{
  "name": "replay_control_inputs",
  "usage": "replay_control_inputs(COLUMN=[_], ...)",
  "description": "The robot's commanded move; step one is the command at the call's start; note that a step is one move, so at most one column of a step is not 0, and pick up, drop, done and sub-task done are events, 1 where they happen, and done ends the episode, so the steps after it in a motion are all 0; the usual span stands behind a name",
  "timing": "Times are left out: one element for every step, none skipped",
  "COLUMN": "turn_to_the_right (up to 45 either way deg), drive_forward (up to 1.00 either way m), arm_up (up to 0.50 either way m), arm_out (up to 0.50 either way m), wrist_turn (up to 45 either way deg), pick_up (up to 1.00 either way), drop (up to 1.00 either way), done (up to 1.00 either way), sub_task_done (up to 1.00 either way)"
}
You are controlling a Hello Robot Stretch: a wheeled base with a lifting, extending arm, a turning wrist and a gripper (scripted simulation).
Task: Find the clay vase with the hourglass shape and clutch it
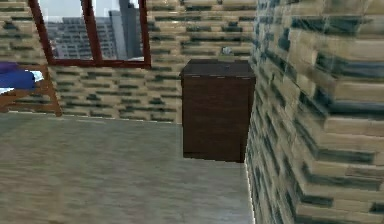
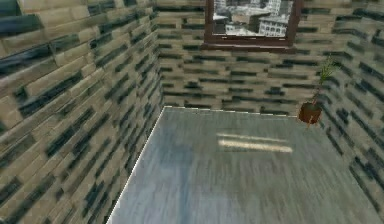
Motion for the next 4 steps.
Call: replay_control_inputs(turn_to_the_right=[0.0, -30.0, -3.0, 0.0], drive_forward=[0.20, 0.00, 0.00, 0.20], arm_up=[0.00, 0.00, 0.00, 0.00], arm_out=[0.00, 0.00, 0.00, 0.00], wrist_turn=[0.0, 0.0, 0.0, 0.0], pick_up=[0.00, 0.00, 0.00, 0.00], drop=[0.00, 0.00, 0.00, 0.00], done=[0.00, 0.00, 0.00, 0.00], sub_task_done=[0.00, 0.00, 0.00, 0.00])
